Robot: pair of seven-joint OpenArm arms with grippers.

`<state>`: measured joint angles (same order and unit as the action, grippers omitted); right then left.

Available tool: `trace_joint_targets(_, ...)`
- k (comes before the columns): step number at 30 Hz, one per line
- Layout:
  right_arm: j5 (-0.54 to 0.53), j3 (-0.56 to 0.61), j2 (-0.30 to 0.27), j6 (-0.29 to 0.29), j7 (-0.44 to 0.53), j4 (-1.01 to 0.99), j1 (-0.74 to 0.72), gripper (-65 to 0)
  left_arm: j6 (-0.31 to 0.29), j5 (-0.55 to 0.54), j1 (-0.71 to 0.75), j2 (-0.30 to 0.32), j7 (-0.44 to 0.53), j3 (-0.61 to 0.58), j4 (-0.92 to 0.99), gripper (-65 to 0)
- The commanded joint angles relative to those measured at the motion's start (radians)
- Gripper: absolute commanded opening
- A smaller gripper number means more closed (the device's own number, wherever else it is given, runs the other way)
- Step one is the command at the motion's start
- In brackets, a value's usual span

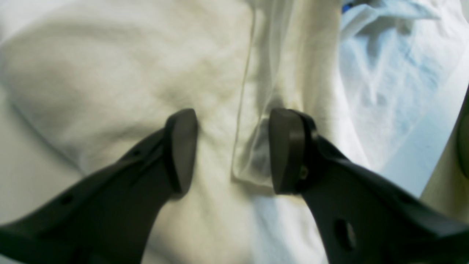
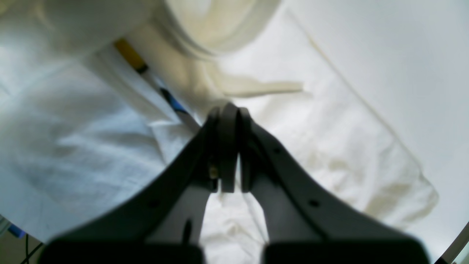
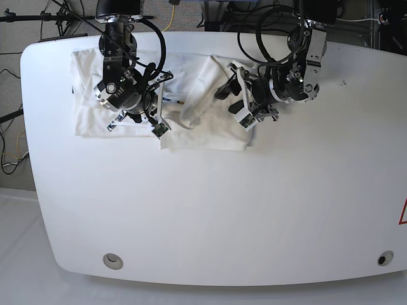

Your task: Fold the T-shirt properly

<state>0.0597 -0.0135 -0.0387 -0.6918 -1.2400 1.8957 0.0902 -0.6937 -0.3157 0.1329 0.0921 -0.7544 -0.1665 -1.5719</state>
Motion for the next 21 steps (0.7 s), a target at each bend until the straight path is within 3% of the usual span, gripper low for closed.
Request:
trace_joint_targets(1,-0.001,-0.001,0.0,0.001,0.009,0.015,-0.013,-65.0,-0.004,-0.009,-0.008,-0.004,0.002,-0.018,-0.034,-35.5)
trace_joint_targets(21,-0.001,0.001,-0.002,0.001,0.009,0.015,-0.013,-65.0,-0.004,-0.009,-0.029,-0.064,-0.001,-0.115,-0.109,-35.5)
